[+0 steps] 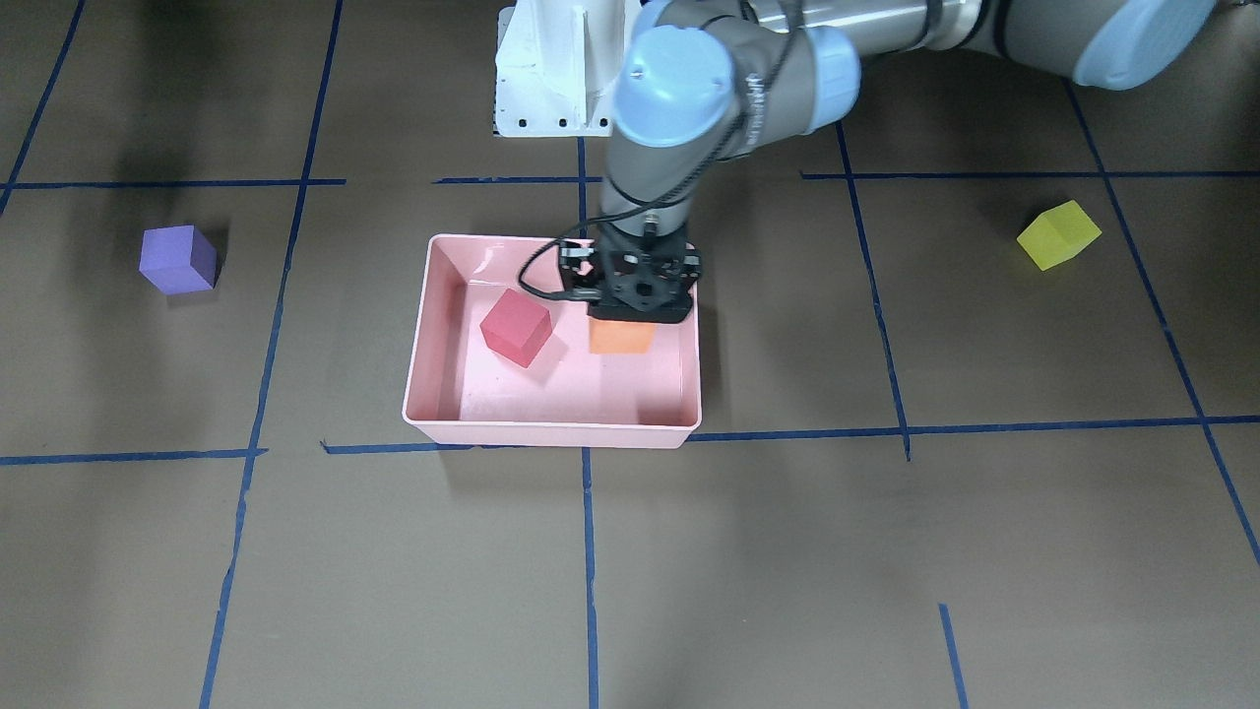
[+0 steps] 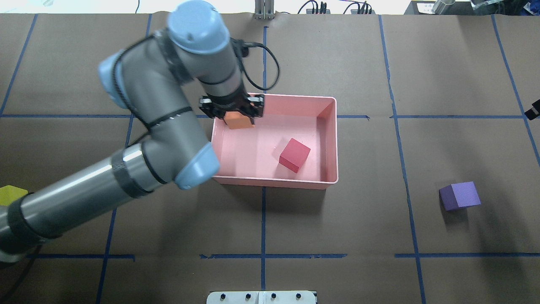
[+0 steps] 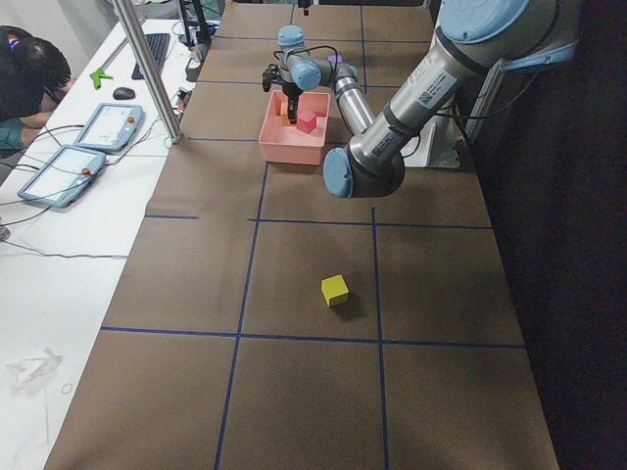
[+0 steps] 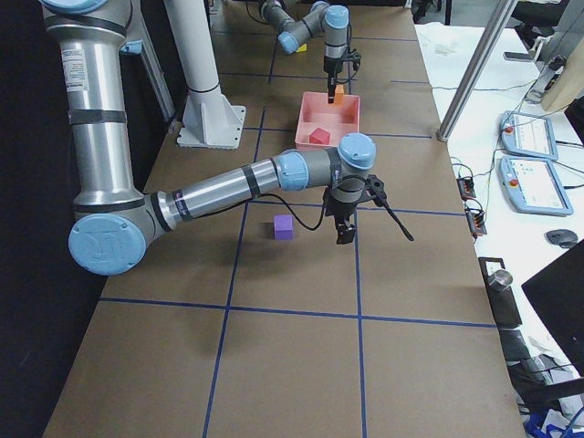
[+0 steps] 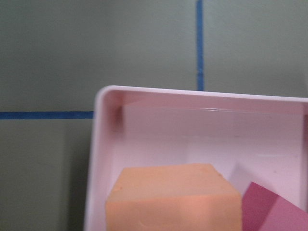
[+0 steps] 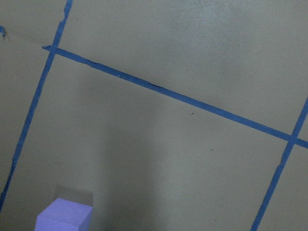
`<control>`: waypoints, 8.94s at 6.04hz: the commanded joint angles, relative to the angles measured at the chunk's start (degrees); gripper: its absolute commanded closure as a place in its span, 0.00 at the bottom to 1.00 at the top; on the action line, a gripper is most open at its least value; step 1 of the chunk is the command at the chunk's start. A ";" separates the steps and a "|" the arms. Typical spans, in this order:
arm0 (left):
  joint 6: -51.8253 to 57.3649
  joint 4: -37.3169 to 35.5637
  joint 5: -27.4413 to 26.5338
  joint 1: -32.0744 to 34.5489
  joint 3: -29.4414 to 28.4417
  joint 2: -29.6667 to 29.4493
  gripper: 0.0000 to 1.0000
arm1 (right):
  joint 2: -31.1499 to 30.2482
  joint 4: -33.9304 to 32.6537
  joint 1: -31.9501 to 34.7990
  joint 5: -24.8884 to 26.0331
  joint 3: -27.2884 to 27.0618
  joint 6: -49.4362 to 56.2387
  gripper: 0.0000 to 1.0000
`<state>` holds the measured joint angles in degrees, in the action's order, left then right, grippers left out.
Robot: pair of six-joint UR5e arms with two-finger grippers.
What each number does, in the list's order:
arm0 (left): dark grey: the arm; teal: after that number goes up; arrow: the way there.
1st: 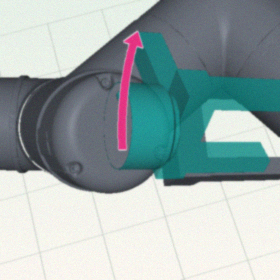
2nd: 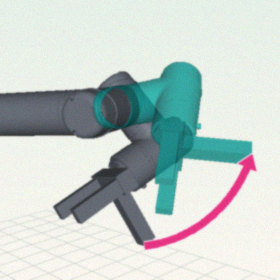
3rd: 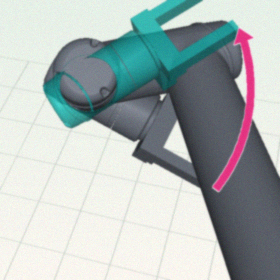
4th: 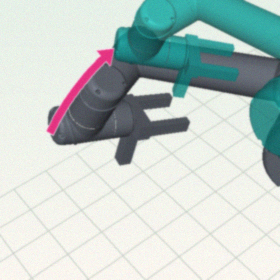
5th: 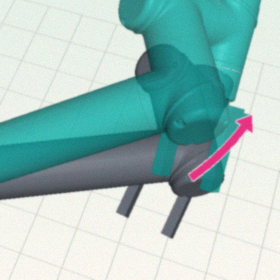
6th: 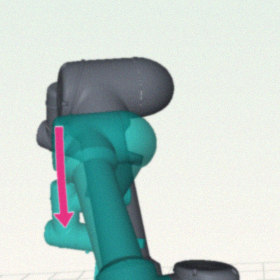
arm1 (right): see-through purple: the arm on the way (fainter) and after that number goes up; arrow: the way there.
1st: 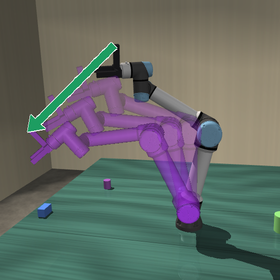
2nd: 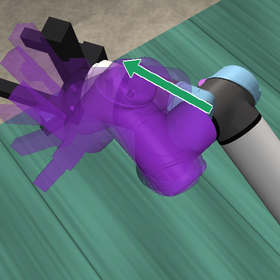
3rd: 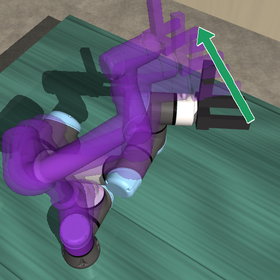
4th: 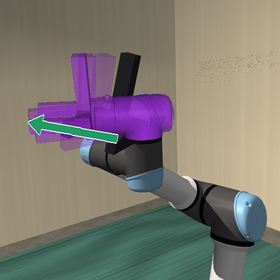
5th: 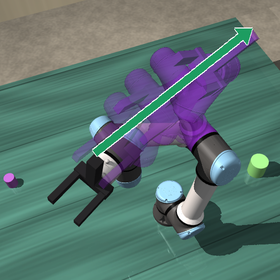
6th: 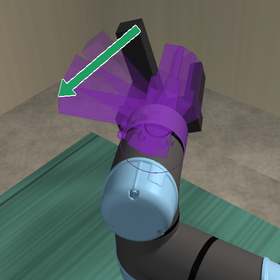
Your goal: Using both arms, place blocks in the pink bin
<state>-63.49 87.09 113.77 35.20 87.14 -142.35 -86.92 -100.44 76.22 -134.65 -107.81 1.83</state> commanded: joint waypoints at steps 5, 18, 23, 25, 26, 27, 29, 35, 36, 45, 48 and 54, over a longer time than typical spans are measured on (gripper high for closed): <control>-0.23 -0.16 -3.12 -2.15 0.84 -0.12 0.00 | -14.49 38.16 -26.50 14.02 -5.66 -48.88 0.00; 28.42 -0.16 7.40 11.86 8.45 16.95 0.00 | -5.70 23.39 -29.38 9.06 -9.85 -52.28 0.47; 49.43 3.51 12.35 22.63 28.23 46.06 0.00 | 32.01 -7.14 -33.83 13.06 -3.87 -76.74 0.46; 49.34 14.99 12.53 22.63 28.88 55.20 0.00 | 41.79 -1.39 -36.92 16.34 11.31 -83.63 0.45; 49.34 15.74 14.44 22.63 28.96 56.29 0.00 | 43.75 2.84 -38.06 19.22 16.70 -86.18 0.43; 49.25 15.75 14.55 22.63 28.97 56.30 0.00 | 43.94 3.23 -38.33 20.46 17.45 -85.51 0.11; 49.43 15.75 14.55 22.72 28.88 56.56 0.00 | 43.95 2.97 -37.47 20.13 17.37 -82.46 0.00; 60.59 28.02 13.93 24.04 25.29 67.90 0.00 | 28.77 0.33 -27.18 13.80 5.18 -56.98 0.00; 60.77 39.01 13.67 24.04 19.10 68.08 0.00 | 27.35 0.33 -26.65 13.80 3.50 -55.46 0.00; 67.01 53.19 18.24 23.08 10.77 70.98 0.00 | 26.19 0.42 -26.65 13.88 2.78 -55.53 0.00; 66.92 53.01 18.24 20.88 8.23 70.63 0.00 | 25.93 0.42 -26.65 13.88 2.87 -55.53 0.00; 66.48 51.96 18.94 16.74 4.97 67.99 0.36 | 25.49 0.51 -26.73 13.97 2.96 -55.45 0.00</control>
<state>3.00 139.40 132.23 52.08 92.18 -73.98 -61.33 -99.93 49.49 -120.67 -104.91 -53.68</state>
